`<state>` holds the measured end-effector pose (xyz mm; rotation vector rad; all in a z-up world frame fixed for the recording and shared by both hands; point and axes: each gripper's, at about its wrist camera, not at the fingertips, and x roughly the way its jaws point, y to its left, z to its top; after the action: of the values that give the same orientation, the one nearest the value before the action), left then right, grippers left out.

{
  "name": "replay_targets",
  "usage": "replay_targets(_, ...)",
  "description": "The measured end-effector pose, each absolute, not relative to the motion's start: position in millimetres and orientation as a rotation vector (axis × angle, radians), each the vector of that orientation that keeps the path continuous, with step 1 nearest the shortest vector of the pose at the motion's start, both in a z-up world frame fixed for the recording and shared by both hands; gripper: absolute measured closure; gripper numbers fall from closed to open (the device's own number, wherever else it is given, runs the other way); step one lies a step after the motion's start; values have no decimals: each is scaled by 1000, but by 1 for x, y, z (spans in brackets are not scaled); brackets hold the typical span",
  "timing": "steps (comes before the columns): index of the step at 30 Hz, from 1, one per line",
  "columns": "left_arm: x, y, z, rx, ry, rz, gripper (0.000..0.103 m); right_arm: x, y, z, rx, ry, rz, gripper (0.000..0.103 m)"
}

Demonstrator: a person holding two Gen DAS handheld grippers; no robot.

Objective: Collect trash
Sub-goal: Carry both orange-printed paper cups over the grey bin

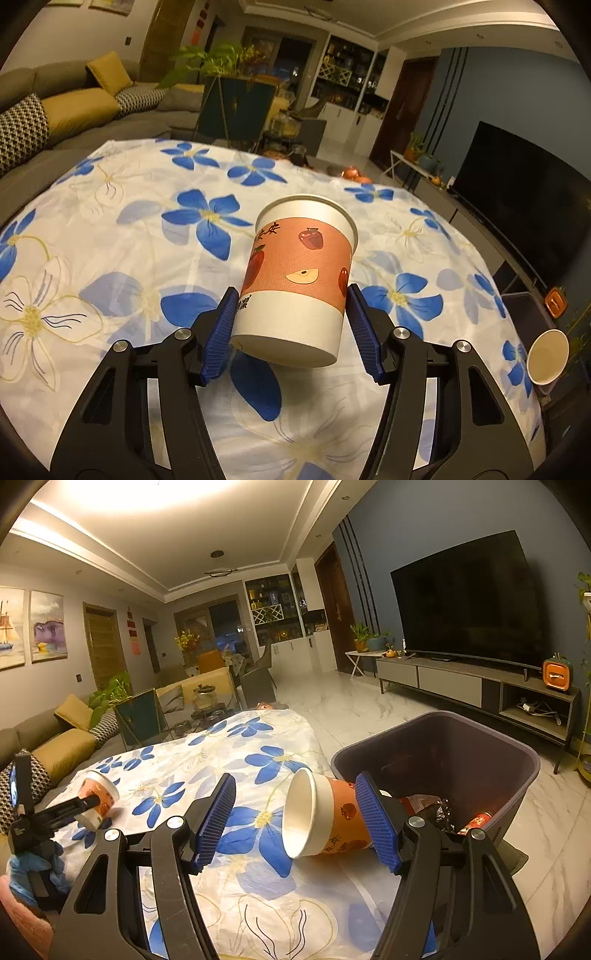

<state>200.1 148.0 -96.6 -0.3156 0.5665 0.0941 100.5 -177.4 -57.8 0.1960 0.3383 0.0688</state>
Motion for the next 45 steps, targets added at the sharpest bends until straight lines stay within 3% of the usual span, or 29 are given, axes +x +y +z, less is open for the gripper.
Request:
replay_targets(19,156,24,-61,-273,447,-211,45,110,-179,-70,164,410,-21,39)
replay_targets(22,156,10,-60,-266,450,-241,45,113,-182,-72,161,421,-32,43)
replay_targets(33,160,-30,-61,-208,451,-303,45,115,-189,-75,138,434,-27,86)
replay_targets(45,163,-54,-63,-191,464,-360,45,113,-202,-70,130,442,-77,96)
